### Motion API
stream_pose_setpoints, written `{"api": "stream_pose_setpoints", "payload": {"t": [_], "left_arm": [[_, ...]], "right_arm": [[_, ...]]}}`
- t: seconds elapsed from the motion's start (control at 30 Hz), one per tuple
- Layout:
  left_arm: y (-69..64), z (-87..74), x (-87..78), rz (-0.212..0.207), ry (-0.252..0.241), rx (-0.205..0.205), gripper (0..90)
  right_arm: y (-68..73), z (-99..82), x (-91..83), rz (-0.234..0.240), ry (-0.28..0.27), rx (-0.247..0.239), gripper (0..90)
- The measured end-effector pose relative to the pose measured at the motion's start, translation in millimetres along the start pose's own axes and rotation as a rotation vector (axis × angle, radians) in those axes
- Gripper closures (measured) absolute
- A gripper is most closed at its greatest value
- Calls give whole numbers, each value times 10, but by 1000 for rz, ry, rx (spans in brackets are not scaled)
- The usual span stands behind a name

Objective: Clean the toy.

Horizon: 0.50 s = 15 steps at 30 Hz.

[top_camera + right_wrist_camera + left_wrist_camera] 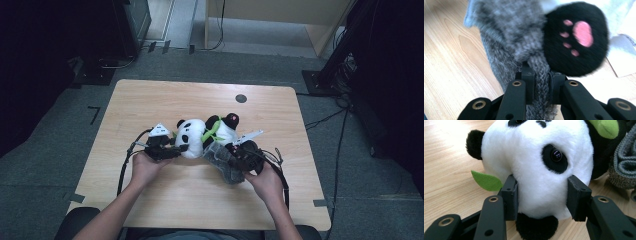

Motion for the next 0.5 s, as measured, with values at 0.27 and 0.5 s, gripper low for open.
{"api": "stream_pose_setpoints", "payload": {"t": [0.27,0.5], "left_arm": [[-3,1,1,0,0,-3,515],[5,1,-1,-7,0,-11,514]], "right_arm": [[-176,-64,-43,21,15,47,791],[-312,-96,-118,12,20,69,790]]}}
Point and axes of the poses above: each handheld gripper's, and its own axes: x roughly forward along the jaws, z roughly out of its top, y roughly to its left, the point moved 3 cm from there along x, roughly forward along the jaws, and after that the axes turned 10 degrees about -y, right-handed, at the moved point
